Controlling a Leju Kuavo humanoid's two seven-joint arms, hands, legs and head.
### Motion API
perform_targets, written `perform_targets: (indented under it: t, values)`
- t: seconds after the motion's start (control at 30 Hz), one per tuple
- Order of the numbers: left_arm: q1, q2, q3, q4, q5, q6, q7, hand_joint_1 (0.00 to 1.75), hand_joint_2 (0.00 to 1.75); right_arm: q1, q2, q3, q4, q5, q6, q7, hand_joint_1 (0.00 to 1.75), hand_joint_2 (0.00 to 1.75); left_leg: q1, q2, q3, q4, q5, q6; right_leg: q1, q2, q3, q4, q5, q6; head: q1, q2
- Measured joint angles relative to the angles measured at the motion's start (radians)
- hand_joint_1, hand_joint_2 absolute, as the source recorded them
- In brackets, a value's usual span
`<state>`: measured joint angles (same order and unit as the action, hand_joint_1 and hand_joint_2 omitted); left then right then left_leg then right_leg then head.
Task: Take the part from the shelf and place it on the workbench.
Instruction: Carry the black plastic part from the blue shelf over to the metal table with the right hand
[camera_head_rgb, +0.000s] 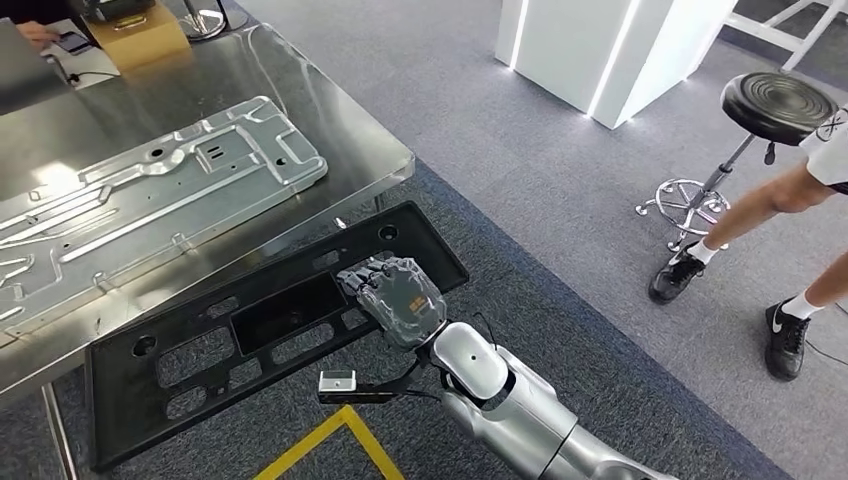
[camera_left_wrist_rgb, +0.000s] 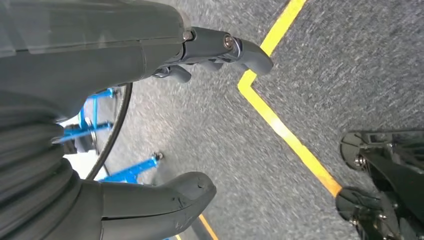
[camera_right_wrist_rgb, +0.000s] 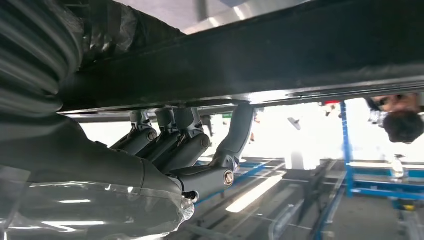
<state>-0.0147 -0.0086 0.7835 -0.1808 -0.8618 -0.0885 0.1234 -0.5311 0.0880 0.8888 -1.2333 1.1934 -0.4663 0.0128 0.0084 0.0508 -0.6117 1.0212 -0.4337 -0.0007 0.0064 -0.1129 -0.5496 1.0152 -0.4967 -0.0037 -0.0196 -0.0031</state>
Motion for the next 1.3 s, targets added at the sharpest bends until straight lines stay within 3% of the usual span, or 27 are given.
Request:
perform_targets:
  t: [0.03, 0.07, 0.13, 0.2, 0.27, 0.3, 0.33, 0.37, 0.4, 0.43, 0.5, 0.57, 0.63, 0.7, 0.77, 0.8, 0.87, 0.93, 0.97, 1.0, 1.07, 1.1, 1.2, 1.23, 1.3]
  values:
    - [0.001, 0.0, 0.0, 0.0, 0.0, 0.0, 0.0, 0.0, 1.75, -0.001, -0.001, 0.0, -0.004, -0.002, 0.0, 0.0, 1.75, 1.75, 0.001, -0.011, 0.0, -0.002, 0.001, 0.006, 0.0, -0.006, 0.002, -0.001, -0.002, 0.005, 0.0, 0.0]
    - [0.003, 0.0, 0.0, 0.0, 0.0, 0.0, 0.0, 0.0, 1.75, -0.001, -0.001, 0.0, -0.008, -0.003, 0.0, -0.001, 1.75, 1.75, 0.003, -0.021, 0.002, -0.006, 0.003, 0.012, -0.003, 0.003, 0.003, 0.004, -0.008, 0.01, 0.0, 0.0]
    - [0.003, 0.0, 0.0, 0.0, 0.0, 0.0, 0.0, 0.0, 1.75, -0.003, -0.004, 0.0, -0.018, -0.005, 0.002, -0.001, 1.75, 1.75, 0.007, -0.04, 0.007, -0.013, 0.007, 0.024, -0.008, 0.053, -0.019, 0.06, -0.046, 0.018, 0.0, 0.0]
    - [-0.001, 0.0, 0.0, 0.0, -0.001, -0.001, 0.0, 0.0, 1.75, -0.003, -0.011, -0.001, -0.023, -0.008, 0.005, -0.001, 1.75, 1.75, 0.007, -0.062, 0.007, -0.014, 0.007, 0.031, -0.011, 0.1, -0.083, 0.19, -0.108, 0.019, 0.0, 0.0]
    - [-0.003, 0.0, 0.0, 0.0, -0.001, -0.004, 0.002, 0.0, 1.75, -0.001, -0.019, -0.001, -0.023, -0.01, 0.012, -0.001, 1.75, 1.75, 0.006, -0.09, 0.006, -0.011, 0.007, 0.033, -0.011, 0.11, -0.14, 0.287, -0.132, 0.019, 0.0, 0.0]
    - [-0.003, 0.0, 0.0, 0.0, -0.001, -0.006, 0.003, 0.0, 1.75, -0.001, -0.021, -0.001, -0.024, -0.01, 0.014, -0.001, 1.75, 1.75, 0.005, -0.105, 0.007, -0.009, 0.006, 0.033, -0.011, 0.111, -0.145, 0.284, -0.113, 0.017, 0.0, 0.0]
    - [-0.003, -0.001, 0.0, 0.0, -0.001, -0.008, 0.006, 0.0, 1.75, -0.001, -0.023, -0.001, -0.025, -0.011, 0.016, -0.001, 1.75, 1.75, 0.005, -0.12, 0.007, -0.006, 0.005, 0.031, -0.012, 0.116, -0.131, 0.242, -0.077, 0.015, 0.0, 0.0]
    - [-0.003, -0.001, 0.0, 0.0, -0.001, -0.009, 0.008, 0.0, 1.75, -0.003, -0.024, -0.001, -0.027, -0.012, 0.017, -0.001, 1.75, 1.75, 0.005, -0.134, 0.007, -0.003, 0.004, 0.029, -0.013, 0.127, -0.104, 0.177, -0.035, 0.012, 0.0, 0.0]
    - [-0.004, -0.002, 0.0, 0.0, -0.003, -0.01, 0.01, 0.0, 1.75, -0.005, -0.024, -0.001, -0.029, -0.013, 0.017, -0.001, 1.75, 1.75, 0.005, -0.147, 0.006, 0.0, 0.002, 0.026, -0.016, 0.155, -0.077, 0.111, -0.005, 0.01, 0.0, 0.0]
    - [-0.005, -0.003, 0.0, 0.0, -0.005, -0.01, 0.013, 0.0, 1.75, -0.006, -0.025, -0.001, -0.031, -0.014, 0.018, -0.001, 1.75, 1.75, 0.005, -0.159, 0.003, 0.002, 0.002, 0.022, -0.018, 0.178, -0.056, 0.061, 0.015, 0.008, 0.0, 0.0]
    - [-0.004, -0.004, 0.0, 0.0, -0.01, -0.013, 0.016, 0.0, 1.75, -0.009, -0.028, -0.002, -0.033, -0.017, 0.019, 0.0, 1.75, 1.75, 0.008, -0.182, -0.005, 0.003, 0.003, 0.01, -0.017, 0.202, -0.043, 0.025, 0.017, 0.005, 0.0, 0.0]
    - [-0.001, -0.005, 0.0, 0.0, -0.015, -0.018, 0.02, 0.0, 1.75, -0.01, -0.03, -0.002, -0.035, -0.018, 0.02, 0.0, 1.75, 1.75, 0.014, -0.192, -0.011, 0.002, 0.005, -0.003, -0.016, 0.178, -0.037, 0.016, 0.022, -0.006, 0.0, 0.0]
    - [0.001, -0.006, 0.0, 0.0, -0.018, -0.021, 0.023, 0.0, 1.75, -0.013, -0.03, -0.002, -0.039, -0.018, 0.022, 0.001, 1.75, 1.75, 0.011, -0.141, -0.024, 0.031, -0.014, -0.011, -0.018, 0.153, -0.027, 0.002, 0.027, -0.018, -0.001, 0.0]
    - [-0.002, -0.007, 0.0, 0.0, -0.019, -0.023, 0.024, 0.0, 1.75, -0.017, -0.031, -0.002, -0.042, -0.02, 0.024, 0.002, 1.75, 1.75, 0.009, -0.075, -0.073, 0.139, -0.071, -0.018, -0.014, 0.122, -0.019, -0.005, 0.026, -0.026, -0.002, 0.0]
    - [-0.006, -0.007, 0.0, 0.0, -0.02, -0.023, 0.025, 0.0, 1.75, -0.017, -0.034, -0.002, -0.042, -0.021, 0.027, 0.002, 1.75, 1.75, 0.012, -0.058, -0.127, 0.248, -0.114, -0.024, -0.01, 0.087, -0.018, -0.004, 0.023, -0.029, -0.002, 0.0]
    - [-0.006, -0.007, 0.0, 0.0, -0.02, -0.024, 0.025, 0.0, 1.75, -0.017, -0.035, -0.002, -0.042, -0.02, 0.027, 0.002, 1.75, 1.75, 0.012, -0.056, -0.131, 0.255, -0.108, -0.025, -0.009, 0.072, -0.018, -0.003, 0.021, -0.03, -0.002, 0.0]
    - [-0.004, -0.007, 0.0, 0.0, -0.021, -0.024, 0.025, 0.0, 1.75, -0.017, -0.036, -0.002, -0.042, -0.02, 0.028, 0.002, 1.75, 1.75, 0.011, -0.04, -0.081, 0.165, -0.052, -0.022, -0.007, 0.044, -0.015, 0.0, 0.014, -0.027, -0.002, 0.0]
    - [-0.004, -0.007, 0.0, 0.0, -0.023, -0.024, 0.027, 0.0, 1.75, -0.02, -0.037, -0.003, -0.045, -0.02, 0.029, 0.004, 1.75, 1.75, 0.001, 0.006, -0.015, 0.043, -0.01, -0.01, -0.002, 0.023, -0.011, 0.003, 0.007, -0.02, -0.001, 0.0]
    - [-0.005, -0.006, 0.0, 0.0, -0.024, -0.024, 0.028, 0.0, 1.75, -0.022, -0.038, -0.005, -0.047, -0.02, 0.03, 0.008, 1.75, 1.75, -0.004, 0.021, 0.002, 0.01, -0.003, -0.001, 0.0, 0.015, -0.009, 0.004, 0.004, -0.015, -0.001, 0.0]
    - [-0.006, -0.006, 0.0, 0.0, -0.026, -0.024, 0.029, 0.0, 1.75, -0.023, -0.039, -0.006, -0.05, -0.02, 0.034, 0.014, 1.75, 1.75, -0.008, 0.025, 0.006, 0.0, -0.006, 0.006, 0.002, 0.007, -0.008, 0.004, 0.002, -0.01, -0.001, 0.0]
    - [-0.004, -0.006, 0.0, 0.0, -0.03, -0.023, 0.032, 0.0, 1.75, -0.026, -0.04, -0.011, -0.056, -0.018, 0.051, 0.033, 1.75, 1.75, -0.007, 0.006, 0.01, -0.008, -0.002, 0.019, 0.003, -0.003, -0.001, 0.001, -0.001, 0.0, -0.001, 0.0]
    - [-0.003, -0.006, 0.0, 0.0, -0.031, -0.022, 0.033, 0.0, 1.75, -0.027, -0.041, -0.014, -0.058, -0.018, 0.061, 0.043, 1.75, 1.75, -0.006, 0.001, 0.016, -0.014, 0.001, 0.02, 0.003, 0.0, 0.003, -0.004, 0.003, -0.004, 0.0, 0.0]
    - [-0.001, -0.007, 0.0, 0.0, -0.033, -0.021, 0.035, 0.0, 1.75, -0.039, -0.044, -0.023, -0.061, -0.02, 0.085, 0.064, 1.75, 1.75, -0.01, -0.008, 0.027, -0.025, 0.007, 0.018, 0.001, 0.018, 0.016, -0.018, 0.006, -0.04, 0.002, 0.0]
    - [0.0, -0.008, 0.0, 0.0, -0.034, -0.021, 0.035, 0.0, 1.75, -0.043, -0.045, -0.025, -0.061, -0.02, 0.092, 0.07, 1.75, 1.75, -0.011, -0.01, 0.027, -0.025, 0.006, 0.02, 0.0, 0.019, 0.018, -0.019, 0.002, -0.042, 0.001, 0.0]
    - [0.001, -0.008, 0.0, 0.0, -0.035, -0.021, 0.038, 0.0, 1.75, -0.05, -0.047, -0.026, -0.065, -0.013, 0.115, 0.082, 1.75, 1.75, -0.013, -0.011, 0.026, -0.024, 0.003, 0.024, -0.002, 0.02, 0.019, -0.021, 0.005, -0.034, 0.001, 0.0]
